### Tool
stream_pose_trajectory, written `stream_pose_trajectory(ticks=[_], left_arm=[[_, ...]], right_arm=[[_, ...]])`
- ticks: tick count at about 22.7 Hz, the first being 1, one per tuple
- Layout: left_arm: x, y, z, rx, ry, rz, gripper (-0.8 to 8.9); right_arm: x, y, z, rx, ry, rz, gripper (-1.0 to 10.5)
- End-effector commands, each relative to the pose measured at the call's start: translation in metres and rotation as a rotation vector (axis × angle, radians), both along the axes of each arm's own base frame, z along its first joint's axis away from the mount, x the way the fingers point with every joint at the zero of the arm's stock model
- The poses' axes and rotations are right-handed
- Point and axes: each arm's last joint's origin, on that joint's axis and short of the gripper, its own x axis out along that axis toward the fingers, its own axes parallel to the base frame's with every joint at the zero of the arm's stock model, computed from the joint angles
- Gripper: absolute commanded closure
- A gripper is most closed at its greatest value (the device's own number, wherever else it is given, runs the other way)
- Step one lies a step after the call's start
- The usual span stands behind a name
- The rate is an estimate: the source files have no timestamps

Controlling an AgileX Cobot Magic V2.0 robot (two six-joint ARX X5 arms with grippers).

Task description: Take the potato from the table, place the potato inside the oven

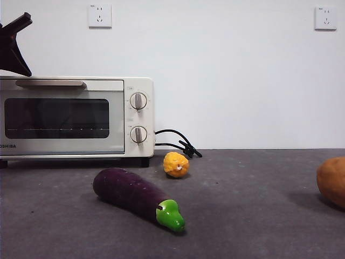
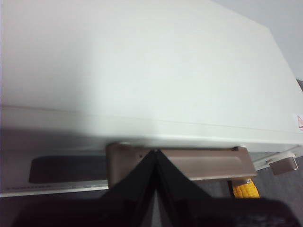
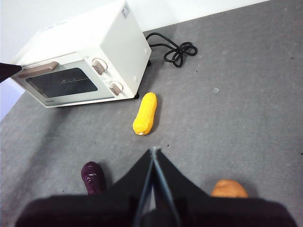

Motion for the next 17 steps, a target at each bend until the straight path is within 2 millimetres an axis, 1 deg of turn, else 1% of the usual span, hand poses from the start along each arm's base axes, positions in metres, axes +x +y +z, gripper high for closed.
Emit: stream_pose_trajectory(ticks=[1, 4, 10, 17], left_arm=[[0.007, 0.0, -0.009, -0.014, 0.016, 0.001, 8.22], [0.009, -0.001, -0.012, -0.034, 0.034, -0.008, 8.22], [0.008, -0.001, -0.013, -0.034, 0.042, -0.007, 8.21], [0.003, -0.001, -0.02, -0.011, 0.13, 0.018, 8.21]], right_arm=[[-0.001, 0.0, 0.001, -0.004, -0.009, 0.009, 9.6], [-0.001, 0.0, 0.0, -0.003, 0.002, 0.009, 9.6], [-0.003, 0.001, -0.002, -0.002, 0.035, 0.009, 9.6], [-0.003, 0.001, -0.003, -0.001, 0.044, 0.009, 9.6]])
